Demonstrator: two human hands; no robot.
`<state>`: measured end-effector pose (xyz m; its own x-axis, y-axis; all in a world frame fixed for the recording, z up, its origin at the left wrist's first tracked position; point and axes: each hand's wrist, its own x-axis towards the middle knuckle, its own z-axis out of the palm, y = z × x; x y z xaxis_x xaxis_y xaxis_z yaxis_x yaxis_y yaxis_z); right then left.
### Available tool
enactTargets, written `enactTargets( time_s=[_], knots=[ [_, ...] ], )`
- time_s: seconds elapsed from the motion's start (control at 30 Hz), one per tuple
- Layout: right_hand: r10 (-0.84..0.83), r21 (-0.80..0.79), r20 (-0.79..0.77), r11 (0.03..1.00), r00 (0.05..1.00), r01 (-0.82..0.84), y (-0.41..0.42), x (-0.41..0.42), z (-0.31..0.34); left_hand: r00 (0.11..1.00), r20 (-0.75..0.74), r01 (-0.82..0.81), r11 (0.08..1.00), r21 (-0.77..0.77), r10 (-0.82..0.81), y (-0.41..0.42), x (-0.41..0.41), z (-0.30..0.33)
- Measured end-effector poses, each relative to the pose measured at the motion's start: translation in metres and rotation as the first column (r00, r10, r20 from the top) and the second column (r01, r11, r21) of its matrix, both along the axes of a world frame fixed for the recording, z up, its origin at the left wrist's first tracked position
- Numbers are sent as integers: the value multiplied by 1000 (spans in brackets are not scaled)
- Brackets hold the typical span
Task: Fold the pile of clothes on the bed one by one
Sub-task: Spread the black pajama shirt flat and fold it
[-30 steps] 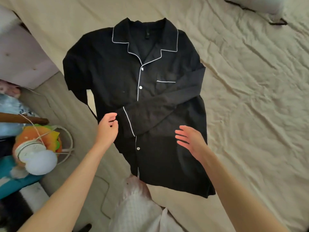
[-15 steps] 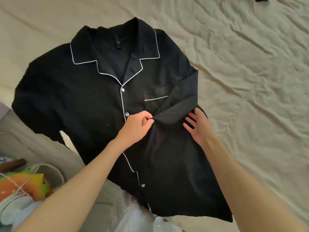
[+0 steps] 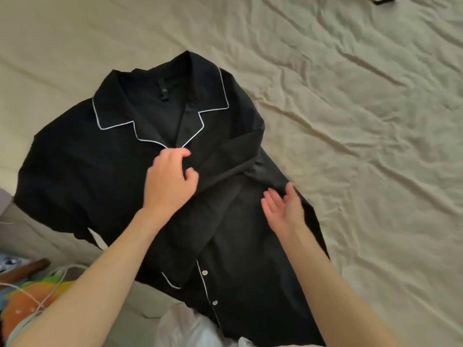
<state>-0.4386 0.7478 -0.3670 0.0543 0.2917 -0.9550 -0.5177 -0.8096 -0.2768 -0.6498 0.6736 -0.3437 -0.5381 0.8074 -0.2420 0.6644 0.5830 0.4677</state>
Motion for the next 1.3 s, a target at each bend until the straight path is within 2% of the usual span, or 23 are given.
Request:
enactTargets(
  time_s=[0.07, 0.13, 0.17, 0.23, 0.3, 0.33, 0.4, 0.5, 0.57, 0.67, 0.73, 0.8, 0.87, 0.9, 0.97, 1.0, 1.03, 1.07, 1.13, 1.23, 1.3],
  knots=[
    [-8, -68, -83, 998, 996, 2, 1, -11, -2, 974, -56, 222, 973, 55, -219, 42, 29, 0],
    [29, -88, -94, 995, 995, -37, 10, -18, -5, 912, -91, 396, 917, -55, -400, 73, 56, -9],
    [45, -83, -70, 995, 997, -51, 17, -19, -6, 889, -97, 434, 892, -130, -447, 85, 65, -16],
    [29, -58, -28, 998, 999, -30, 33, -15, -8, 918, -85, 374, 917, -140, -388, 100, 62, -24],
    [-35, -54, -38, 998, 999, 33, 51, -2, -8, 987, 78, 144, 990, -6, -143, 107, 43, -22],
    [-72, -67, -42, 995, 997, 69, 60, 6, -7, 988, 148, 44, 998, 38, -49, 107, 30, -19],
    [-91, -89, -30, 992, 995, 88, 70, 18, -6, 985, 171, -28, 997, 66, 16, 102, 9, -14],
    [-55, -33, -95, 998, 994, 52, 69, 14, -7, 963, 266, 31, 999, 36, -39, 98, 11, -10],
    [11, 2, -124, 1000, 992, -11, 63, 2, -9, 928, 348, 131, 991, 29, -133, 103, 33, -15],
    [76, 62, -82, 996, 994, -71, 59, -6, -12, 912, 262, 345, 936, -68, -317, 114, 73, -32],
    [106, 109, -65, 989, 992, -98, 62, -2, -14, 927, 183, 354, 927, -126, -329, 120, 85, -42],
    [114, 130, -52, 986, 992, -107, 68, 8, -17, 951, 218, 248, 962, -116, -219, 124, 79, -45],
    [60, 113, -79, 992, 995, -51, 73, 16, -19, 936, 350, 68, 993, -96, -30, 121, 59, -43],
    [12, 88, -101, 996, 995, -3, 75, 19, -19, 889, 447, -61, 993, -98, 99, 116, 47, -40],
    [-78, 35, -125, 996, 989, 83, 76, 18, -20, 697, 612, -352, 922, -160, 373, 97, 20, -30],
    [-103, 18, -125, 994, 987, 107, 76, 16, -20, 615, 633, -443, 870, -215, 470, 85, 9, -25],
    [-118, 5, -118, 993, 986, 120, 75, 12, -21, 568, 626, -482, 833, -273, 534, 73, 1, -21],
    [-123, -5, -108, 992, 987, 123, 74, 9, -22, 561, 601, -480, 815, -324, 569, 64, -5, -18],
    [-99, -7, -86, 995, 991, 99, 70, 4, -24, 634, 560, -403, 846, -350, 534, 59, -10, -17],
    [-38, 26, -83, 999, 996, 40, 69, 4, -26, 787, 510, -288, 937, -196, 349, 93, -6, -21],
    [-22, 35, -74, 999, 997, 25, 71, 7, -25, 858, 472, -162, 979, -122, 201, 130, 8, -25]
  ],
)
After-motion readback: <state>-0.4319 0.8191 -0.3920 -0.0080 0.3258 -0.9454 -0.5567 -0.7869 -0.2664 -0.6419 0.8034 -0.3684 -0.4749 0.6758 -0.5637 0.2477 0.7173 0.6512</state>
